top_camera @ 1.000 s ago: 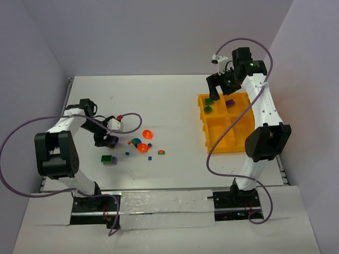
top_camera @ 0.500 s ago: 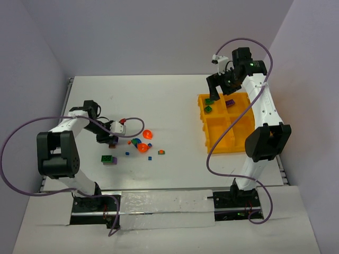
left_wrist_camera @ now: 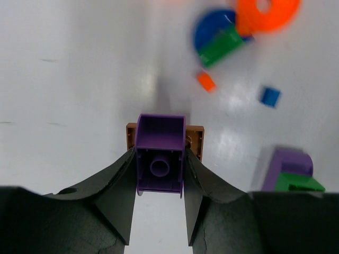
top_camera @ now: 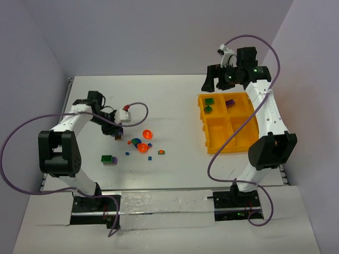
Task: Sort the legos into containers by color
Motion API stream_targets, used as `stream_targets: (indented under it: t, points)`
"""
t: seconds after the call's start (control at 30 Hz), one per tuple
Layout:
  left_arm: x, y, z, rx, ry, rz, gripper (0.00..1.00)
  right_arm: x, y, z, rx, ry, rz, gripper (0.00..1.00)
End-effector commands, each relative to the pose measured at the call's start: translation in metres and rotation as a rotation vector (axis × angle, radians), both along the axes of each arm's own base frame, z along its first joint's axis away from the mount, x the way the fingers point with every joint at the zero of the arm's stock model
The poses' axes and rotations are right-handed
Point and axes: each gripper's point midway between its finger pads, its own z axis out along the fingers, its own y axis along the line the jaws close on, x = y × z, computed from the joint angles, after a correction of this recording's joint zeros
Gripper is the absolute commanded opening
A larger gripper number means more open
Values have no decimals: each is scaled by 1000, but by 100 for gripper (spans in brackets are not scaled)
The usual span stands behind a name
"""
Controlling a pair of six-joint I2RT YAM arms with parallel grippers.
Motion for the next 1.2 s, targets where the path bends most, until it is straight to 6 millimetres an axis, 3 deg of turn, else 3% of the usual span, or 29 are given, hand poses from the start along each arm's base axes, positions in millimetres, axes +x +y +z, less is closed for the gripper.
stream_targets:
  t: [0.0, 0.13, 0.17, 0.3, 0.47, 0.7, 1.03, 1.17]
  points:
    - [63, -52, 107, -296, -123, 309, 0, 17, 26, 41, 175, -84, -65, 94]
    - [88, -85, 188, -539, -162, 549, 0, 11, 59, 43, 230, -56, -27, 92]
    - [88, -92, 199, -580, -164, 587, 0, 10, 64, 43, 236, -52, -17, 91]
    - [84, -122, 238, -718, -213, 686, 0, -1, 115, 46, 277, -27, 98, 91]
    - [68, -158, 271, -809, -247, 630, 0, -14, 158, 41, 322, 18, 220, 90]
    - [55, -184, 282, -824, -291, 575, 0, -33, 192, 41, 400, 84, 358, 85]
    - [44, -203, 287, -807, -333, 506, 0, -41, 203, 33, 367, 84, 389, 77]
    - [41, -208, 290, -810, -341, 494, 0, -38, 204, 29, 357, 86, 378, 60]
